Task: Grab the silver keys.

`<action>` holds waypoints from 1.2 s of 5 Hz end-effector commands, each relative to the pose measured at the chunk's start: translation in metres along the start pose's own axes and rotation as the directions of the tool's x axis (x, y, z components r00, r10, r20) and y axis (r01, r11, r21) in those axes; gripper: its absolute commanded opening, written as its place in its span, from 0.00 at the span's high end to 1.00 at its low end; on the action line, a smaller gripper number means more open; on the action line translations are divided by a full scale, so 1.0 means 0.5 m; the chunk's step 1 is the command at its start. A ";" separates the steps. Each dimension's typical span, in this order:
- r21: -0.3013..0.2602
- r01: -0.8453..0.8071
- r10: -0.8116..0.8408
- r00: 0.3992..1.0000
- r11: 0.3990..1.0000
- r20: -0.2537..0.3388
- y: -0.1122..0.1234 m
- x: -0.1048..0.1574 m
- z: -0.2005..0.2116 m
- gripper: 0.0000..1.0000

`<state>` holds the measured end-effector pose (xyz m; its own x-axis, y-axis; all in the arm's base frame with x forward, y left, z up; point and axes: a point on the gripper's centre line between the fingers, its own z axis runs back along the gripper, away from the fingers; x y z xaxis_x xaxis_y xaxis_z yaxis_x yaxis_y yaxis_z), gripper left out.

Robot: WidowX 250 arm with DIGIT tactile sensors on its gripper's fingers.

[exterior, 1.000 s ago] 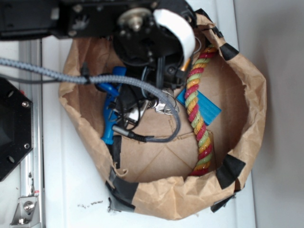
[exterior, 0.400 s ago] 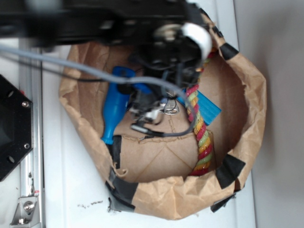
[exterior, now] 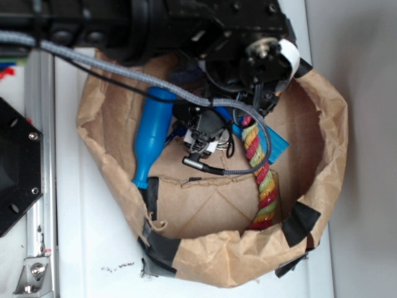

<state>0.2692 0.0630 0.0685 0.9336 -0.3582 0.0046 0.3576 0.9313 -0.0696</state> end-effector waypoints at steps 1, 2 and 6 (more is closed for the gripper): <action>0.037 0.054 -0.055 0.998 0.998 0.020 -0.004 -0.008 -0.003 0.00; 0.037 0.054 -0.055 0.998 0.998 0.020 -0.004 -0.008 -0.003 0.00; 0.022 -0.035 0.033 0.995 0.999 0.098 -0.007 -0.002 -0.077 0.00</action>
<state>0.2659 0.0567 0.0241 0.9445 -0.3183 0.0811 0.3236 0.9441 -0.0626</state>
